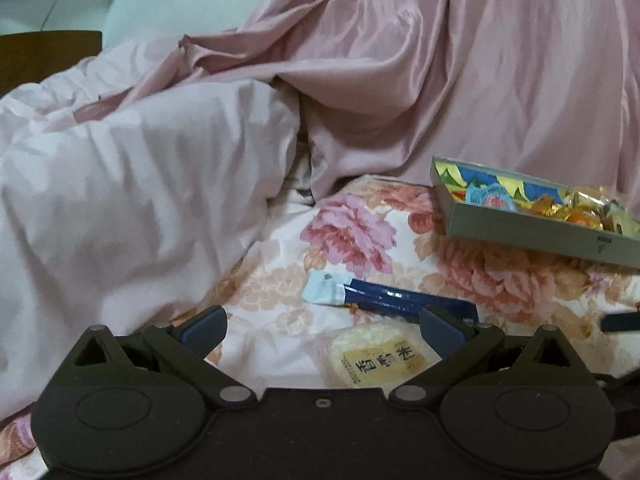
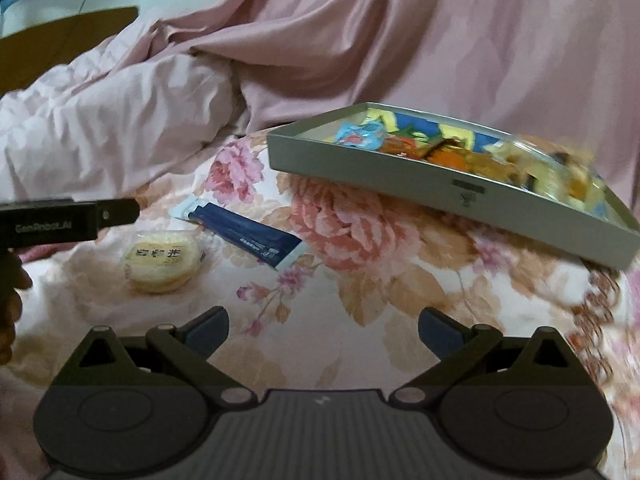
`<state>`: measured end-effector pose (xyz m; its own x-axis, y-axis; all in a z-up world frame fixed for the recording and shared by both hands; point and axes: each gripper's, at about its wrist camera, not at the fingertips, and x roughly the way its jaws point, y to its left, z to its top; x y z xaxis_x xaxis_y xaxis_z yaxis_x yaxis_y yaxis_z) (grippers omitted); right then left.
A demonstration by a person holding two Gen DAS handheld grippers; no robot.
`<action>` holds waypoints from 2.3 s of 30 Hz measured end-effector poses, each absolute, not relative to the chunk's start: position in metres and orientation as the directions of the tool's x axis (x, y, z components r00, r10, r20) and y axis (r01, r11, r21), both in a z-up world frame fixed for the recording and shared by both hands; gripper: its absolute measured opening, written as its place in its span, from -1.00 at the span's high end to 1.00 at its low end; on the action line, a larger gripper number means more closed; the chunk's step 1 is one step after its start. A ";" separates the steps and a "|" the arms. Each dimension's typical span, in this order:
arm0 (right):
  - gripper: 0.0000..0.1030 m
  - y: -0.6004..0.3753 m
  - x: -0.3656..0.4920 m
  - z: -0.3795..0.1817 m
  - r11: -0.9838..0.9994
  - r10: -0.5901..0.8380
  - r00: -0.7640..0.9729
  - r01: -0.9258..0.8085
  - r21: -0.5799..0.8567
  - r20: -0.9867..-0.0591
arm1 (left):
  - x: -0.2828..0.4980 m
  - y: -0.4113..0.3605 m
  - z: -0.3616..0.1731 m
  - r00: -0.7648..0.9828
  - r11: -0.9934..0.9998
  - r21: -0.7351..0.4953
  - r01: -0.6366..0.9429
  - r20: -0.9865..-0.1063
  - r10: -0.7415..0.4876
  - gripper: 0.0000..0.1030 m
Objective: Organize snacks
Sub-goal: 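Lower the left tool to the rice cake while the right tool approaches the blue stick pack, then grasp the rice cake with the left tool while the right tool grasps the blue stick pack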
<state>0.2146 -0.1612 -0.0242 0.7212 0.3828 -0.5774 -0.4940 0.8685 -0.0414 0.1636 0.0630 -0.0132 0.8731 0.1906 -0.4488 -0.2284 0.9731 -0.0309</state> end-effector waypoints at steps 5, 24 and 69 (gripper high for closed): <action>-0.99 -0.138 0.240 -0.033 0.781 0.452 0.680 -0.614 -0.112 -0.577 | 0.169 0.075 -0.019 0.865 0.973 -0.082 -0.214 -0.479 0.150 -0.99; -0.75 -0.079 0.321 -0.063 0.582 0.607 0.524 -0.805 -0.115 -0.597 | 0.179 0.079 -0.035 0.844 0.977 -0.129 -0.168 -0.531 0.075 -0.98; 0.19 -0.145 0.208 -0.055 0.773 0.376 0.647 -0.614 -0.161 -0.663 | 0.216 0.041 -0.053 0.789 0.990 -0.056 -0.126 -0.611 0.066 -0.77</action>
<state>0.2083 -0.1448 -0.0553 0.6473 0.3759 -0.6632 -0.6136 0.7731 -0.1606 0.2161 0.0408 -0.0530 0.7889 0.0660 -0.6109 -0.1262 0.9904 -0.0559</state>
